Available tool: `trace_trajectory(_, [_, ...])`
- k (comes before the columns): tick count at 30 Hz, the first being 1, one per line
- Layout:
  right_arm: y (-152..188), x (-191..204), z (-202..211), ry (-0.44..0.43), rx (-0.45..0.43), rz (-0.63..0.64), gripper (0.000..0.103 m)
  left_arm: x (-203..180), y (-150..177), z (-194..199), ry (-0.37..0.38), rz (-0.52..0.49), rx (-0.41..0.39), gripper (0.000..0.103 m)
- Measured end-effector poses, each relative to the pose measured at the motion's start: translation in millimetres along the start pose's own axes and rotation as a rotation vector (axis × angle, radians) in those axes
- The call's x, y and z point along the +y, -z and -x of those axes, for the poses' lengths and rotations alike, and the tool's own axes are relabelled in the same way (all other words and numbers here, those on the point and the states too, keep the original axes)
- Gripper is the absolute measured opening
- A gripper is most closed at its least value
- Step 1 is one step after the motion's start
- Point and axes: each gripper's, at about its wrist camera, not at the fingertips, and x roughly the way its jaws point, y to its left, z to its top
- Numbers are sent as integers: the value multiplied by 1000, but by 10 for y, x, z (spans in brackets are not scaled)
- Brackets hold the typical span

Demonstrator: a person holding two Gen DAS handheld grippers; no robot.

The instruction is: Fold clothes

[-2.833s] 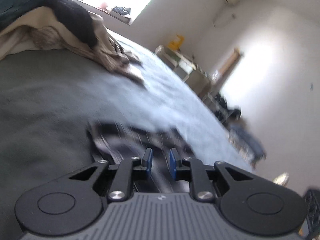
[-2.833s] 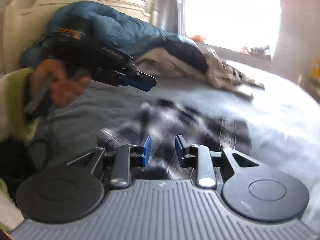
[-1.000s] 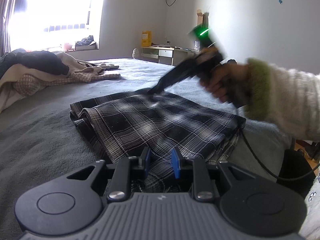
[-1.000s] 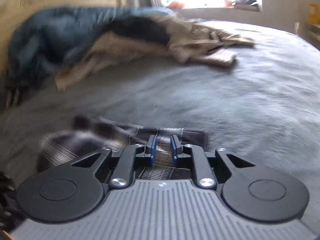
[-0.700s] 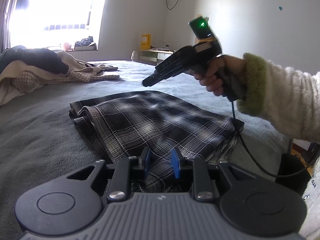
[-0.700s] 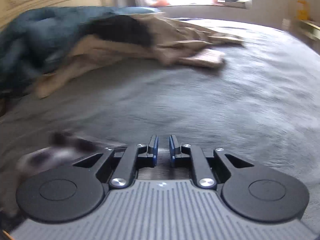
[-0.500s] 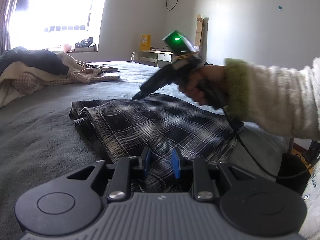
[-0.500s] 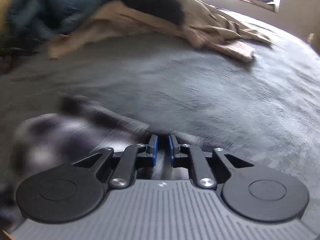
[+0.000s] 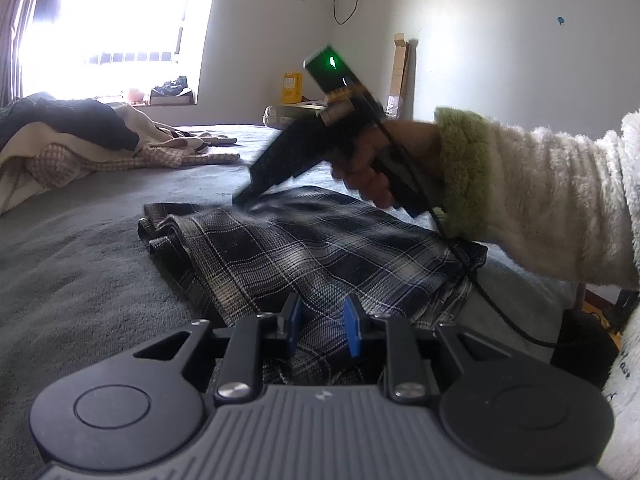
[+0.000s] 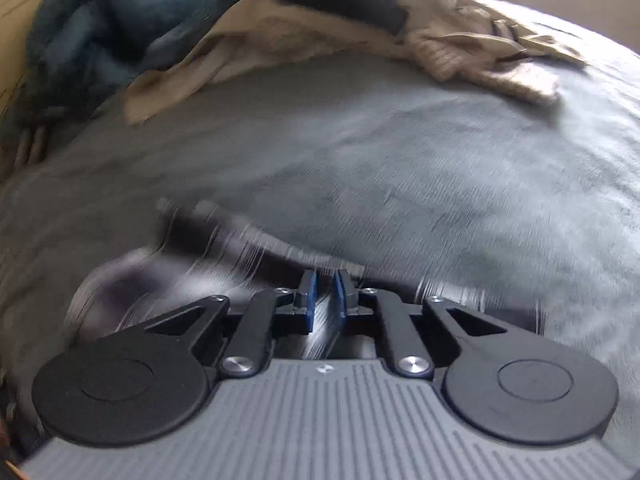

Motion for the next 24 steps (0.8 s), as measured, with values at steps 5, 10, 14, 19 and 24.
trace_trajectory(5, [19, -87, 691, 115, -97, 13, 11, 12, 14, 1, 9, 3, -6, 24])
trace_trajectory(10, [403, -404, 1181, 85, -14, -15, 12, 5, -14, -15, 0, 5, 7, 25])
trace_trajectory(14, [959, -591, 1087, 113, 102, -71, 12, -33, -36, -21, -21, -8, 21, 26])
trace_trajectory(19, [1302, -739, 1469, 184, -7, -196, 14, -88, -88, -27, -53, -33, 48, 27])
trace_trajectory(24, [1499, -271, 1720, 15, -92, -80, 12, -142, -109, -39, -81, -37, 67, 27])
